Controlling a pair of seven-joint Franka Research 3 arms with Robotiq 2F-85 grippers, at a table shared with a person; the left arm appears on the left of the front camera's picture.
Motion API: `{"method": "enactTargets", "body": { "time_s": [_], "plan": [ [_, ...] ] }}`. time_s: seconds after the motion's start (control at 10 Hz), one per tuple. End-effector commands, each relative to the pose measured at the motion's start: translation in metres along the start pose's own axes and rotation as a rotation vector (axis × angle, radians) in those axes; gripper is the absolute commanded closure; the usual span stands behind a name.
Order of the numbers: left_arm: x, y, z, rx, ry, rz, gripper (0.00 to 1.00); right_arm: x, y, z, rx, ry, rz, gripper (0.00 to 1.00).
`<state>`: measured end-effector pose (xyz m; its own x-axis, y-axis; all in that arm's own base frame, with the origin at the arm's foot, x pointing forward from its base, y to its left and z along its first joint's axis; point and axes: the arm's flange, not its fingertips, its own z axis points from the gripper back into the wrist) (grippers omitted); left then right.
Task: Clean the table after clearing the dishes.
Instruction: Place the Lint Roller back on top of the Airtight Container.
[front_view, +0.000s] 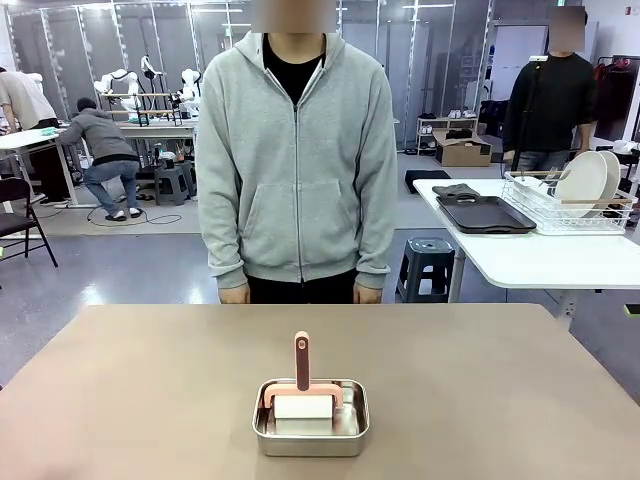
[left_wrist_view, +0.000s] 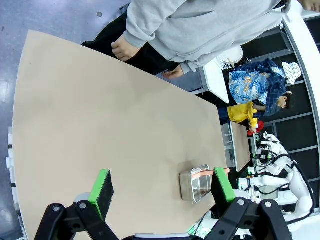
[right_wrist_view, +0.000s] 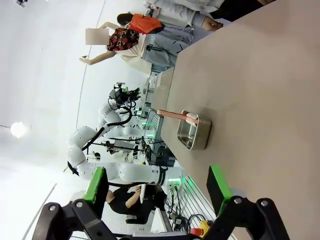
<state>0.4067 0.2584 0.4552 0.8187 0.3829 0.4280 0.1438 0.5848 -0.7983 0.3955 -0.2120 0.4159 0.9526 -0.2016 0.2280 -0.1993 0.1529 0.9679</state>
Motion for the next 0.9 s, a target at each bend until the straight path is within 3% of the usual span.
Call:
{"method": "enactTargets", "body": {
  "time_s": [0.0, 0.4, 0.8],
  "plan": [
    [0.002, -0.001, 0.003, -0.004, 0.003, -0.005, 0.0, -0.004, 0.007, -0.002, -0.07, -0.029, -0.045, 0.0],
    [0.002, -0.001, 0.003, -0.004, 0.003, -0.005, 0.0, -0.03, -0.001, 0.019, -0.125, -0.147, -0.137, 0.0],
    [0.002, -0.001, 0.003, -0.004, 0.003, -0.005, 0.0, -0.024, -0.011, 0.025, -0.111, -0.137, -0.111, 0.0]
  ]
}}
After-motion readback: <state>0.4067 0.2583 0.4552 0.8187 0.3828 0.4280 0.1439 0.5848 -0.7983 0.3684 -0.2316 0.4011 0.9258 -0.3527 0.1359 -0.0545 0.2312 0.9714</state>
